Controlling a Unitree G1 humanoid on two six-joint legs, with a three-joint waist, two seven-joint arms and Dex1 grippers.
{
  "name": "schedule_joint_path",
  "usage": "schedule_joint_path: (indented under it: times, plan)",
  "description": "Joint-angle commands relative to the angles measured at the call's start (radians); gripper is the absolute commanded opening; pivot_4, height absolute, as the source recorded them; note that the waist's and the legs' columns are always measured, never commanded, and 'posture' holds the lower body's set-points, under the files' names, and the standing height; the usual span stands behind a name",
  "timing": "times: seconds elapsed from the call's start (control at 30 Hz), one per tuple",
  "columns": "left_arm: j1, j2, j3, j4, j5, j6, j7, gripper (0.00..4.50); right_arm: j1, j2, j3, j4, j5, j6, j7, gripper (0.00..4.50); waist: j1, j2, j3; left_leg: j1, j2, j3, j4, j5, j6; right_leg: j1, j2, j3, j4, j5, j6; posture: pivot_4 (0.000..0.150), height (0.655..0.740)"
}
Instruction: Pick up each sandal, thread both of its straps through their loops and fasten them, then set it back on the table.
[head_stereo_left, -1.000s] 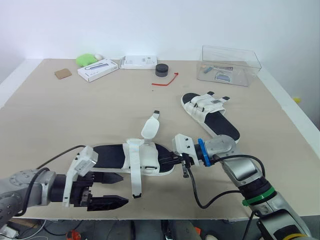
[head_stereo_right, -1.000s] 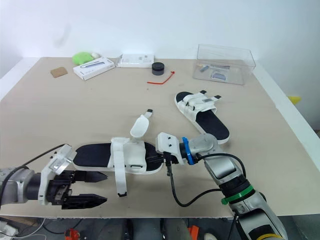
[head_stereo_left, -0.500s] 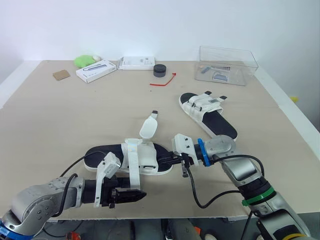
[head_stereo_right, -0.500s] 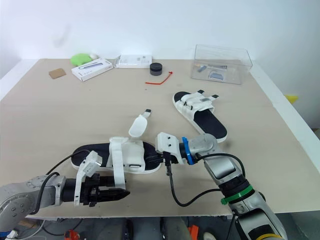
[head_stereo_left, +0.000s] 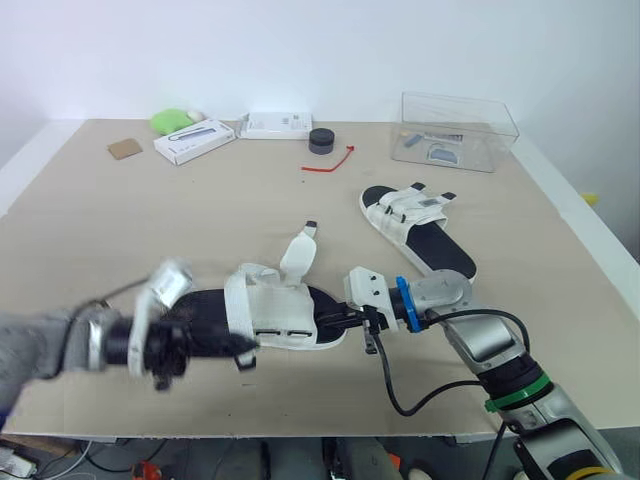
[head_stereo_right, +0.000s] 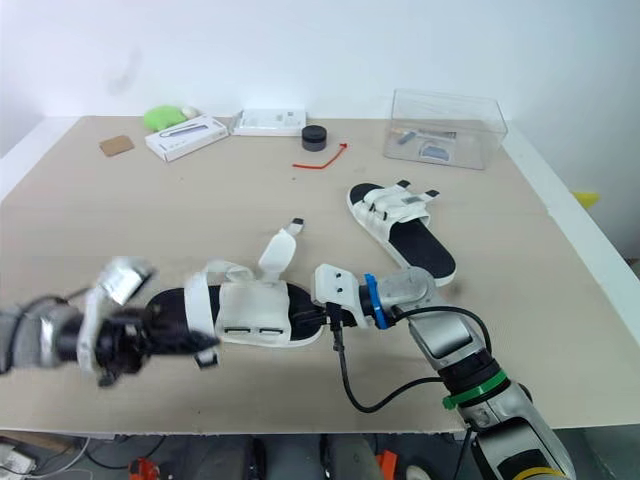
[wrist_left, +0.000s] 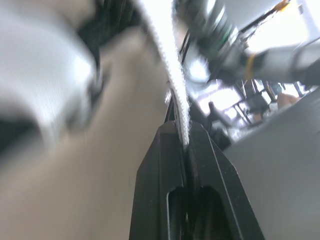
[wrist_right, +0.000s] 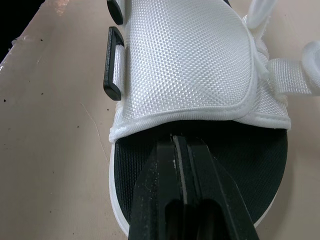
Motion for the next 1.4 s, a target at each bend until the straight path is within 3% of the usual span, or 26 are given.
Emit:
schedule_joint_path:
  times: [0.03,0.17,0.33,0.77,1.4]
  plan:
    - [-0.099,-0.023,0.007,0.098,-0.022,0.014,0.022,0.01,-0.01,-0.006,-0.018,-0.018,-0.001,-0.008,-0.003,0.0,-0.003,0.0,0.0,0.0,0.0,0.0,0.0,0.0,0.0,0.0,0.0,0.0,0.0,0.0,0.0,0.15,0.74]
    - [-0.2,-0.062,-0.087,0.191,0.146,0.01,-0.031,0.01,-0.014,-0.004,-0.017,-0.014,-0.004,-0.011,-0.006,0.0,0.0,-0.001,0.0,-0.002,-0.001,0.0,-0.001,0.0,0.0,-0.001,0.0,0.0,0.0,0.0,0.001,0.15,0.74]
    - [-0.23,-0.113,-0.175,0.231,0.248,0.024,-0.111,0.01,-0.013,-0.003,-0.018,-0.018,-0.007,-0.009,-0.013,0.0,-0.002,-0.002,0.0,-0.002,-0.002,0.001,-0.001,0.0,0.0,-0.001,-0.001,0.002,-0.001,0.0,-0.001,0.15,0.74]
    - [-0.301,-0.168,-0.26,0.296,0.43,0.052,-0.27,0.01,0.009,-0.013,-0.02,-0.044,-0.008,-0.006,-0.032,0.0,-0.001,-0.002,0.0,-0.003,-0.001,0.001,-0.001,0.0,0.0,-0.002,-0.001,0.001,-0.001,-0.001,0.001,0.15,0.74]
    - [-0.372,-0.22,-0.354,0.302,0.576,0.052,-0.411,0.01,0.026,-0.02,-0.017,-0.072,-0.006,0.009,-0.048,0.0,-0.001,-0.002,0.0,-0.003,-0.001,0.0,-0.001,0.0,0.0,-0.002,0.0,0.001,-0.001,-0.001,0.001,0.15,0.74]
